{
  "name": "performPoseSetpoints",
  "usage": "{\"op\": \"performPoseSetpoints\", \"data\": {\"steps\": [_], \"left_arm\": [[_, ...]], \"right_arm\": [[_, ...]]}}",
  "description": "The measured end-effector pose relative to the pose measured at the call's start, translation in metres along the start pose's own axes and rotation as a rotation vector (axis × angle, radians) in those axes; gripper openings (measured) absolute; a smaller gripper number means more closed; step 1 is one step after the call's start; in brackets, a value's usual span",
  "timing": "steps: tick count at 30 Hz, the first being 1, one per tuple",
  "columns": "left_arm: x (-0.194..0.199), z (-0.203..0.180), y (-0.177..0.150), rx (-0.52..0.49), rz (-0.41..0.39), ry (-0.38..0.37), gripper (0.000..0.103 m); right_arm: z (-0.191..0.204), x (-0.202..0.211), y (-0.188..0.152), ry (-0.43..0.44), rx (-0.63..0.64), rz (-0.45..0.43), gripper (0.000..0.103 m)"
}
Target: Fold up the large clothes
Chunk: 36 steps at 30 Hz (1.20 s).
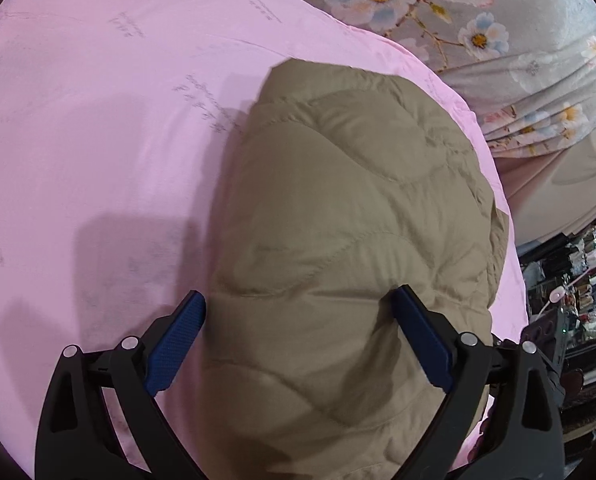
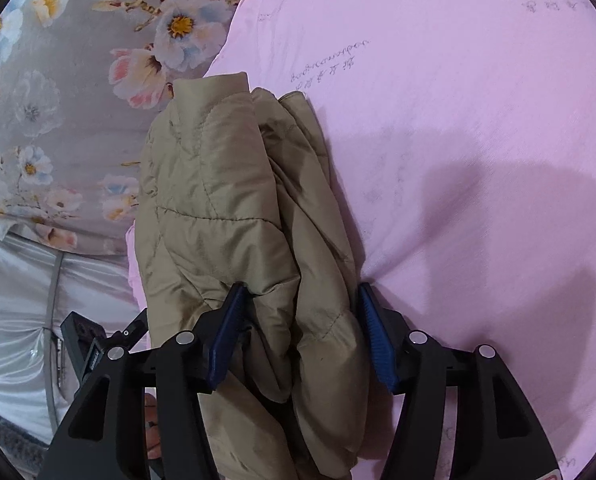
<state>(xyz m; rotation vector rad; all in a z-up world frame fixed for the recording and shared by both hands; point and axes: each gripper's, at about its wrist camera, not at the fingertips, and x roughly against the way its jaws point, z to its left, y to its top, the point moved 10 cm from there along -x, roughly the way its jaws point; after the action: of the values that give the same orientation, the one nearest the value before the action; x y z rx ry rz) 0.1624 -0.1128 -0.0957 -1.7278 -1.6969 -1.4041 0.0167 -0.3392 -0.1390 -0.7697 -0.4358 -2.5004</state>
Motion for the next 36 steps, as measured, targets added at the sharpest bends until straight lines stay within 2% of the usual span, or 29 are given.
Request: {"op": "performPoseSetpoints", "data": {"steps": [6, 14, 19, 20, 23, 28, 30, 31, 33, 36], "left_arm": [[-0.011, -0.008, 0.003, -0.039, -0.019, 0.049, 0.098], [-0.016, -0.005, 0.007, -0.039, -0.039, 0.039, 0.098], [-0.018, -0.006, 0.007, -0.039, -0.052, 0.006, 0.098], [-0.018, -0.006, 0.007, -0.045, -0.053, -0.008, 0.098], [-0.015, -0.010, 0.006, -0.069, -0.061, -0.040, 0.098], [-0.002, -0.016, 0.007, -0.114, -0.089, -0.064, 0.084], [0.008, -0.022, 0.010, -0.137, -0.109, -0.076, 0.073], [0.013, -0.026, 0.013, -0.147, -0.120, -0.086, 0.071], [0.028, -0.032, 0.019, -0.168, -0.147, -0.115, 0.065], [0.049, -0.042, 0.032, -0.205, -0.197, -0.142, 0.063]], "right_arm": [[0.000, -0.004, 0.002, 0.043, -0.004, -0.010, 0.061], [0.004, -0.010, 0.003, 0.055, 0.022, -0.032, 0.061], [0.007, -0.014, 0.007, 0.073, 0.045, -0.038, 0.061], [0.009, -0.016, 0.007, 0.081, 0.052, -0.035, 0.060], [0.014, -0.019, 0.005, 0.132, 0.058, -0.019, 0.049], [0.022, -0.014, 0.002, 0.149, 0.090, -0.030, 0.034], [0.033, -0.009, 0.002, 0.142, 0.128, -0.050, 0.029], [0.039, -0.007, 0.001, 0.149, 0.137, -0.057, 0.027], [0.049, 0.000, 0.002, 0.166, 0.157, -0.073, 0.025], [0.071, 0.008, 0.005, 0.187, 0.201, -0.106, 0.025]]}}
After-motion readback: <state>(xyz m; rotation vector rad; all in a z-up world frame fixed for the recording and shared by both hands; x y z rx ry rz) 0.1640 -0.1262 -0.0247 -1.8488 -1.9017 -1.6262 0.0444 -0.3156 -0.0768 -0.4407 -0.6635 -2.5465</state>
